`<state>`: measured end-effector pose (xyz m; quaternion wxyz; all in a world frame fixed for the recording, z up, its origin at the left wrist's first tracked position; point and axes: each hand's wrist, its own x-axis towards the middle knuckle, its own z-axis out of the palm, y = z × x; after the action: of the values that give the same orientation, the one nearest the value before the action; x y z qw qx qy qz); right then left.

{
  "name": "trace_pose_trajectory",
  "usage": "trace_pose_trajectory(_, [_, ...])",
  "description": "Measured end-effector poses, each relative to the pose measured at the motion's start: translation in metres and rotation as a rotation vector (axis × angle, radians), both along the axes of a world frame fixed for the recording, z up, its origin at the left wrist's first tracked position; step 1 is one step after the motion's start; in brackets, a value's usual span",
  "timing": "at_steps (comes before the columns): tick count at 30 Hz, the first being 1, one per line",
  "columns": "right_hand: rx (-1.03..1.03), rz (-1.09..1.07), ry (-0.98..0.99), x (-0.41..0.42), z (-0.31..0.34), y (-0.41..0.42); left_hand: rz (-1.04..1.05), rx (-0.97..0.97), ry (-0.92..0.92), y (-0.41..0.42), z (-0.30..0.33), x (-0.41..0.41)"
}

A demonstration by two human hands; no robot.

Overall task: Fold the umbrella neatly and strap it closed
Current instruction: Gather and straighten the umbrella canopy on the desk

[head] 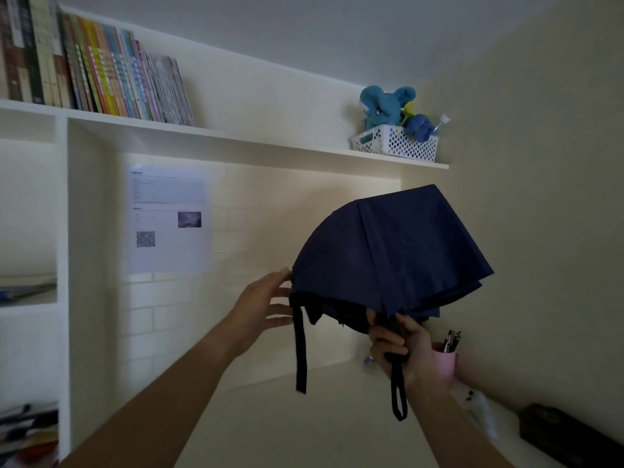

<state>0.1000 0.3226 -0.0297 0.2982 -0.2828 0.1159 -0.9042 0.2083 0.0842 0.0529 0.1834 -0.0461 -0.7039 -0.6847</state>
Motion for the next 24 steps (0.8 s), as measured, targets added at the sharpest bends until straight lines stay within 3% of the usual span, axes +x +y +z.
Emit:
trace_pose_trajectory(3, [0.019, 0.001, -0.001, 0.001, -0.002, 0.004, -0.142, -0.025, -0.098, -0.003, -0.004, 0.004])
trace_pose_trajectory(6, [0.063, -0.002, -0.021, -0.001, -0.009, 0.011, -0.175, -0.132, -0.049, -0.01, -0.009, 0.003])
trace_pose_trajectory(9, [0.176, 0.004, -0.042, 0.0, -0.022, 0.018, -0.041, -0.119, -0.037, -0.025, -0.011, 0.0])
trace_pose_trajectory(12, [0.389, -0.047, -0.109, 0.004, -0.037, 0.016, 0.108, -0.044, -0.166, -0.043, -0.028, -0.009])
trace_pose_trajectory(15, [0.702, -0.169, -0.206, 0.001, -0.069, 0.002, 0.157, -0.095, -0.287, -0.056, -0.065, -0.02])
trace_pose_trajectory(20, [1.053, -0.291, -0.217, -0.004, -0.143, -0.024, 0.207, -0.2, -0.445, -0.065, -0.142, -0.035])
trace_pose_trajectory(24, [1.29, -0.433, -0.179, -0.021, -0.184, -0.036, 0.188, -0.177, -0.507, -0.072, -0.176, -0.043])
